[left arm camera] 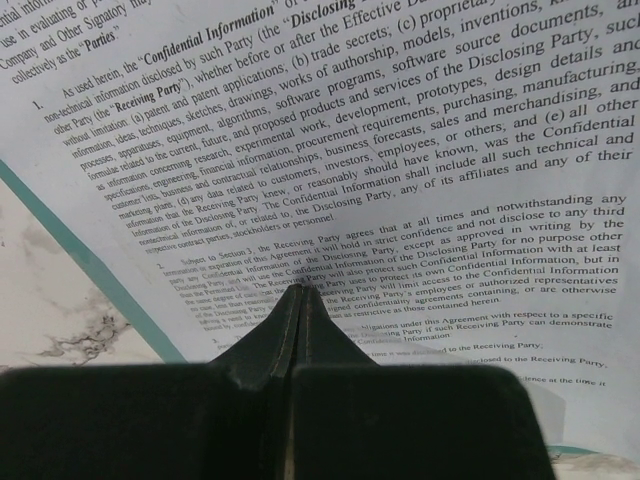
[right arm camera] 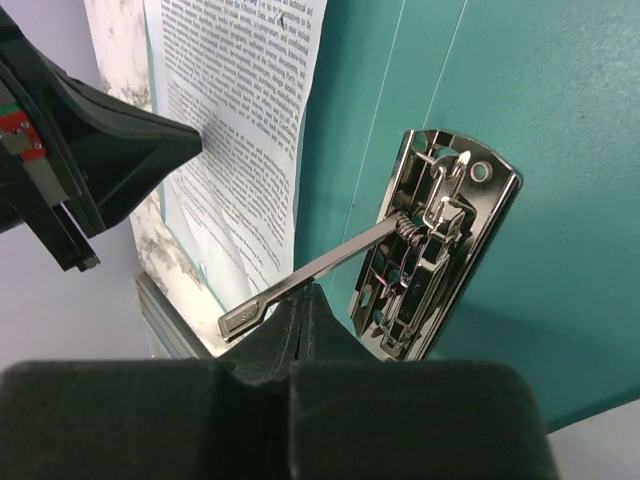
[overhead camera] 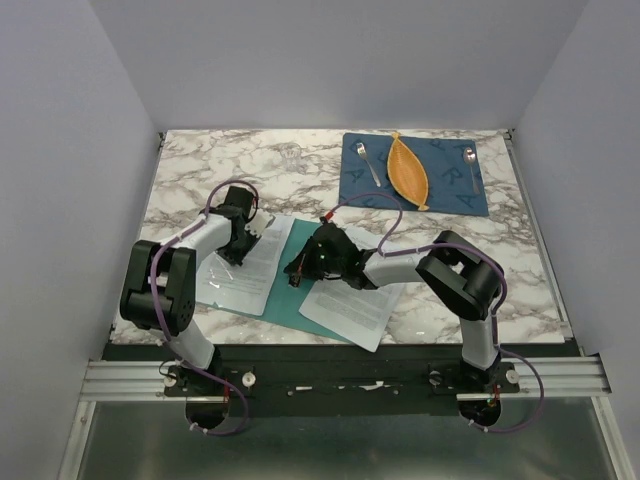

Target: Put the files into the folder

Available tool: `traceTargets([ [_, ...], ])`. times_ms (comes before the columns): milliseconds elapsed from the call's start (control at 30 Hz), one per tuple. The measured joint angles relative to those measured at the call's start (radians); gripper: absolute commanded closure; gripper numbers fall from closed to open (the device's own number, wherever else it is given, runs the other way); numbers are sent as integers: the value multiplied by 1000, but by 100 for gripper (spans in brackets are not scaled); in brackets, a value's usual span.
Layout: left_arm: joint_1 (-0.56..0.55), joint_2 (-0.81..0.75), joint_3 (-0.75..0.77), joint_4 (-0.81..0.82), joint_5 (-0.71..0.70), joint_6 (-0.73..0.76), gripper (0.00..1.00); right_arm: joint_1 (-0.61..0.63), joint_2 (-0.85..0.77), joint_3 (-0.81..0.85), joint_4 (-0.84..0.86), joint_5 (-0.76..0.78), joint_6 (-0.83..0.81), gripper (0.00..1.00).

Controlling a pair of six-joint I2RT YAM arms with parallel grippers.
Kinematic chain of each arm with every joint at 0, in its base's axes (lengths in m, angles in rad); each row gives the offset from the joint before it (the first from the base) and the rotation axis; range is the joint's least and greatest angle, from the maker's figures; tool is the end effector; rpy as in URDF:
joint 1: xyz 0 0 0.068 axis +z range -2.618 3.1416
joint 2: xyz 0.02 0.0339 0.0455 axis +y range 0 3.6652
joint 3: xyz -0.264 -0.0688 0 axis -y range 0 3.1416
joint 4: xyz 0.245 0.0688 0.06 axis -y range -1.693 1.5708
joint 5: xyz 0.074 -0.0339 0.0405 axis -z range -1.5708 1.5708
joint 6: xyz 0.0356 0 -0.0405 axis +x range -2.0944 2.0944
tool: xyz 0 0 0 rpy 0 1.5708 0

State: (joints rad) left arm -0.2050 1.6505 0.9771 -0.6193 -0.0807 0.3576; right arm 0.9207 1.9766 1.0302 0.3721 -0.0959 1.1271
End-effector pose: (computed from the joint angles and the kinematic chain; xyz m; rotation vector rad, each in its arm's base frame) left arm 0.2943 -0.0583 0.1655 0.7803 2.7587 0.1460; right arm 0.2442 0.3268 0.1329 0.1877 2.4302 1.1931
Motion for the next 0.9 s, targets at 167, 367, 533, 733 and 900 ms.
traceTargets([
  [167,0,-16,-13,-3,-10,13,100,-18,0,0,10,31,35,99],
  [367,0,-27,-28,-4,-19,26,100,-61,1,0,30,47,69,99],
  [533,0,-31,-38,-3,-24,39,100,-88,23,21,36,52,85,99],
  [733,0,-31,-44,-3,-27,47,100,-99,32,37,37,50,84,78],
  [900,0,-31,-44,-3,-34,51,100,-117,-16,39,-18,40,46,52],
])
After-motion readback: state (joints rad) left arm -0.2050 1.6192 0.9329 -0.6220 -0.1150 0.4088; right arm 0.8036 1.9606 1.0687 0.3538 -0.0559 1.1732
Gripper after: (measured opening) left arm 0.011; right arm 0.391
